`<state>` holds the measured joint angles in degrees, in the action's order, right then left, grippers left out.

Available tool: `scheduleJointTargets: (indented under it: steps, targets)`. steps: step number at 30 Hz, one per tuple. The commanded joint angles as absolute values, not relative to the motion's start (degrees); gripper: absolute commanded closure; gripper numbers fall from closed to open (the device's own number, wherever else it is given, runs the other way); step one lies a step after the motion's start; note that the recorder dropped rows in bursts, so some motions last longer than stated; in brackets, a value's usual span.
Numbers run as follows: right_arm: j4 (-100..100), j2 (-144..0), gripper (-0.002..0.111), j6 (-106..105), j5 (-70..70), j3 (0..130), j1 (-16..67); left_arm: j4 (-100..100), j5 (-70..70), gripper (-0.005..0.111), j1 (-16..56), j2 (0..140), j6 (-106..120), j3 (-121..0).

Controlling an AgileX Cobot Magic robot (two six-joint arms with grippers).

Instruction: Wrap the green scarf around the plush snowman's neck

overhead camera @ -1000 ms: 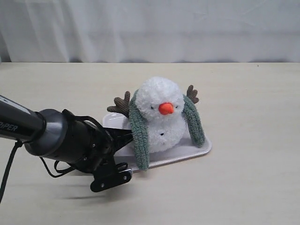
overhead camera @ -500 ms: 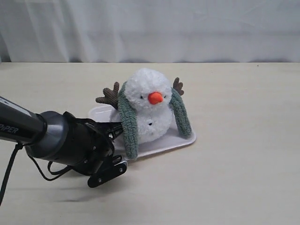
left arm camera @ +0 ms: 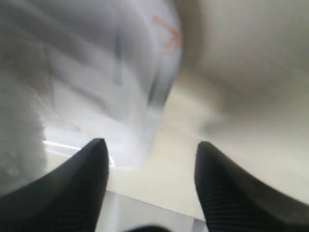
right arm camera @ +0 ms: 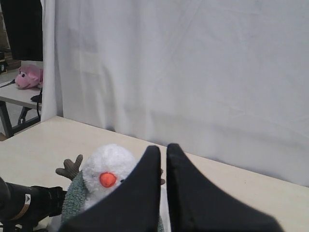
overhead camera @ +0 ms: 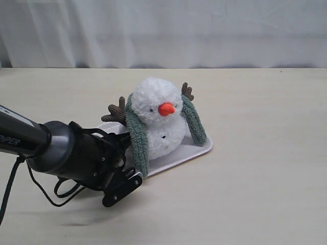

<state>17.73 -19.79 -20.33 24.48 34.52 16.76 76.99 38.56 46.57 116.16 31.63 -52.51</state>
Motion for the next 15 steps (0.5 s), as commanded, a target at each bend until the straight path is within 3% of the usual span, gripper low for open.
scheduleJointTargets:
  steps: [1, 10, 12, 15]
  targets:
    - [17.0, -19.5, 0.104, -20.5, 24.8, 34.3, 16.9, 73.4, 43.5, 0.052, 46.6, 116.1, 30.8, -52.3]
    - [17.0, -19.8, 0.102, -20.1, 25.5, 34.3, 16.9, 58.6, 50.1, 0.052, 46.6, 114.6, 29.8, -52.3]
    - [16.6, -21.2, 0.094, -18.9, 25.5, 34.3, 16.9, 55.1, 52.0, 0.052, 46.6, 113.8, 28.8, -52.3]
    - [8.3, -27.2, 0.071, -5.2, 25.5, 34.3, 16.9, 53.4, 55.2, 0.07, 46.2, 110.8, 23.4, -52.3]
